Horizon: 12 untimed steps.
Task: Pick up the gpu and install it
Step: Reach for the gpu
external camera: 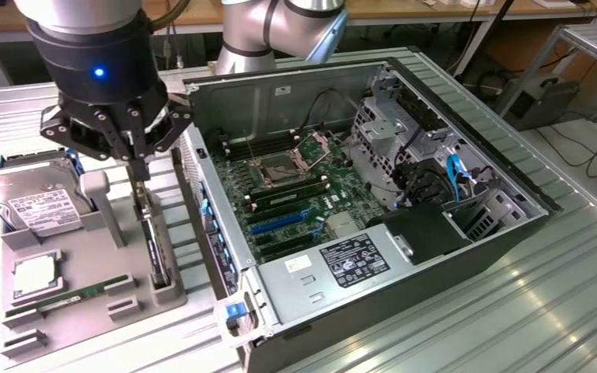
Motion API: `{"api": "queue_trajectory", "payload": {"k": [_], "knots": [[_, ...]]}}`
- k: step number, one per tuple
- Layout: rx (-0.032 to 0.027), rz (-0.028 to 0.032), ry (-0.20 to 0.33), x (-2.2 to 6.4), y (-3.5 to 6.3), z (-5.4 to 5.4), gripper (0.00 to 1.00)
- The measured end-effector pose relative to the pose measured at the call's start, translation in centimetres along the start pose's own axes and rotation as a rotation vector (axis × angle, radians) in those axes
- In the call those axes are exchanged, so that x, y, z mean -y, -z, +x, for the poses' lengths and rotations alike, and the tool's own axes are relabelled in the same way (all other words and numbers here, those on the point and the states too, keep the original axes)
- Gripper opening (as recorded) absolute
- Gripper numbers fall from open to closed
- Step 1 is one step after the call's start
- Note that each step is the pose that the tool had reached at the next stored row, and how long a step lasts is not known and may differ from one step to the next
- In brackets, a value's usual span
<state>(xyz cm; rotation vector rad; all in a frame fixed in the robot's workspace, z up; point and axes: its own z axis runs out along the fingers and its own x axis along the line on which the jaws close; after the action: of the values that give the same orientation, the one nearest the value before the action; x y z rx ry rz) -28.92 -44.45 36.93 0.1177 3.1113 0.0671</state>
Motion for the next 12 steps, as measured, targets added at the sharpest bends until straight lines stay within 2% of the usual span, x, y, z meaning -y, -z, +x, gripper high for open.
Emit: {"api": "queue_trajectory", "payload": {"k": [3, 12], "knots": [[-0.0003, 0.0000, 0.001, 0.47, -0.54, 0.42, 0.13], [-0.0003, -0.0004, 0.002, 0.47, -0.54, 0.42, 0.13]]}}
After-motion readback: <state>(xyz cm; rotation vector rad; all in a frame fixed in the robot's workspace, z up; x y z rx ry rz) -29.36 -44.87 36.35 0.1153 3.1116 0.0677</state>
